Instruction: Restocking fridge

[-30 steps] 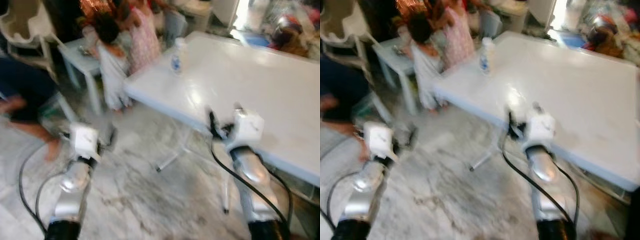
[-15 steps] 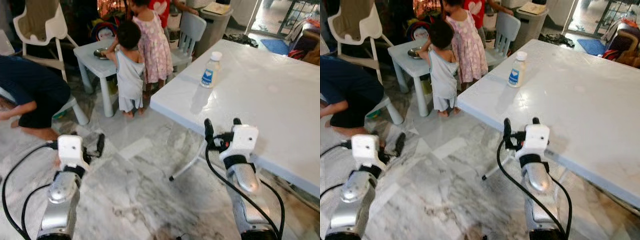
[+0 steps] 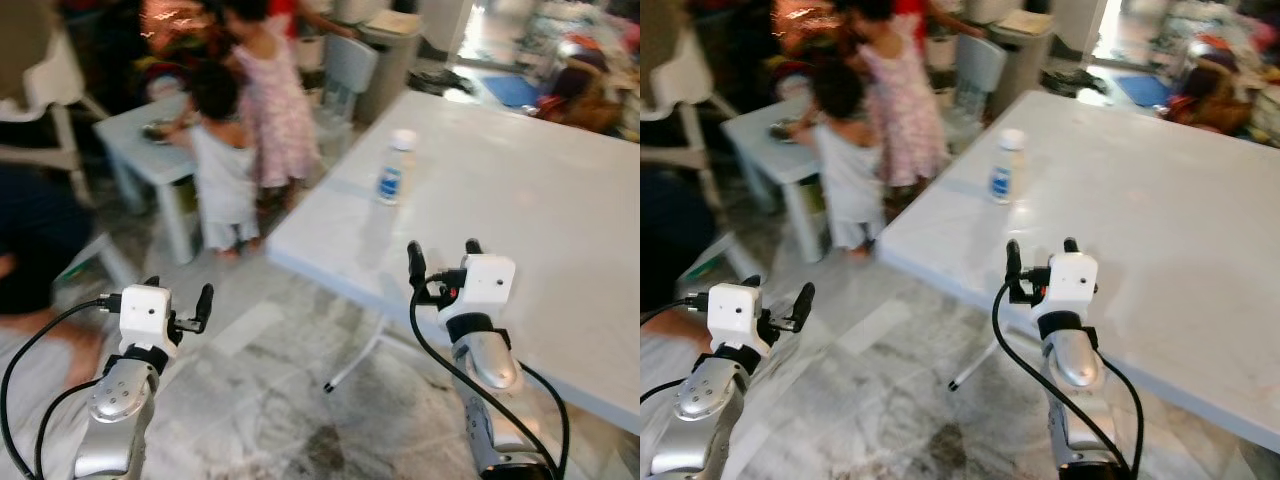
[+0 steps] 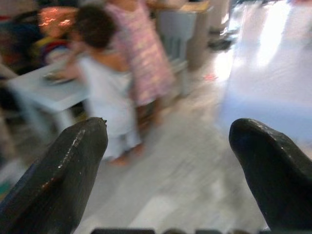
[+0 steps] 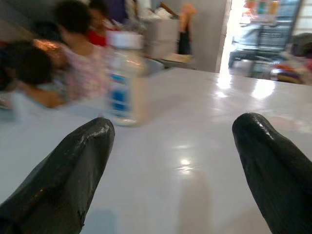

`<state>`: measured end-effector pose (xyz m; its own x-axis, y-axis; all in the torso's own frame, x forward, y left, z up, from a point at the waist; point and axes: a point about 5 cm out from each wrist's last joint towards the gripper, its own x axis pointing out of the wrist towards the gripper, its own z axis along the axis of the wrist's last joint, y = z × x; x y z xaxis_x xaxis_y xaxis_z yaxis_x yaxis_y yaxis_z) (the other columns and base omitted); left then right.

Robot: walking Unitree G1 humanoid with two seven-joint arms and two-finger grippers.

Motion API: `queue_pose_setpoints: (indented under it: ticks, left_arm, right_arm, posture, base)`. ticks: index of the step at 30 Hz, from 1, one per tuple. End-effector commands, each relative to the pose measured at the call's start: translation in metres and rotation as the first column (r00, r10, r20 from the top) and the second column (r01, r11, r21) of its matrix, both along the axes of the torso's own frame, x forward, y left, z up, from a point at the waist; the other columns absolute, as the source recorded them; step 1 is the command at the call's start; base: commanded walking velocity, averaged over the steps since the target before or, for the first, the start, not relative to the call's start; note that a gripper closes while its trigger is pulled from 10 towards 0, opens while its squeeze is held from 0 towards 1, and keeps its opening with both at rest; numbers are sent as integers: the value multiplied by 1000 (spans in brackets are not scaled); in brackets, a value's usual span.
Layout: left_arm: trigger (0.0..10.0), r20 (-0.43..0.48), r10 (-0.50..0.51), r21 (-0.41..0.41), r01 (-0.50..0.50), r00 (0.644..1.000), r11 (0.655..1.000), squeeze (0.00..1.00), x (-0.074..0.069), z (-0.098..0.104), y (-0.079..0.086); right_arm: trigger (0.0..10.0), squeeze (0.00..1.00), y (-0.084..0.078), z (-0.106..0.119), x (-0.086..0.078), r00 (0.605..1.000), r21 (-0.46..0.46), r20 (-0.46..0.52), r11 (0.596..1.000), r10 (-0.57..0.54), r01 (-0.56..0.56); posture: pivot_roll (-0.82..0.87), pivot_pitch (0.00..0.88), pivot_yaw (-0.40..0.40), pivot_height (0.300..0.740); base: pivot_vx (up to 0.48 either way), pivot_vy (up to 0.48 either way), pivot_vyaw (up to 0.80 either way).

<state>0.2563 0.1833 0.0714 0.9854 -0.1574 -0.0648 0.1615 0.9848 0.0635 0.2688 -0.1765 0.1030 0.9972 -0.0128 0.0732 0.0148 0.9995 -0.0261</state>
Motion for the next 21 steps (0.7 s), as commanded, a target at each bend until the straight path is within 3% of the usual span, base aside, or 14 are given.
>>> queue_pose_setpoints:
  ticks: [1, 10, 21]
  left_arm:
    - [10000, -11, 24, 32, -24, 1000, 999, 0, -3, -1, 11]
    - [10000, -7, 41, 24, -41, 999, 999, 0, 0, 1, 15]
    - [10000, -3, 47, 34, -47, 999, 998, 0, -3, 2, 20]
  right_arm:
    - [10000, 0, 7, 3, 3, 1000, 3, 13, 1000, 20, -20]
    - [10000, 0, 6, 1, 1, 1000, -18, 6, 999, 30, -30]
    - [10000, 0, 11, 3, 3, 998, -32, 17, 998, 57, -56]
  posture:
    - [-1, 0, 4, 740]
    - [-4, 0, 0, 740]
    - [1, 0, -5, 740]
  base:
    - [465, 0, 0]
    - [452, 0, 0]
    - [0, 0, 0]
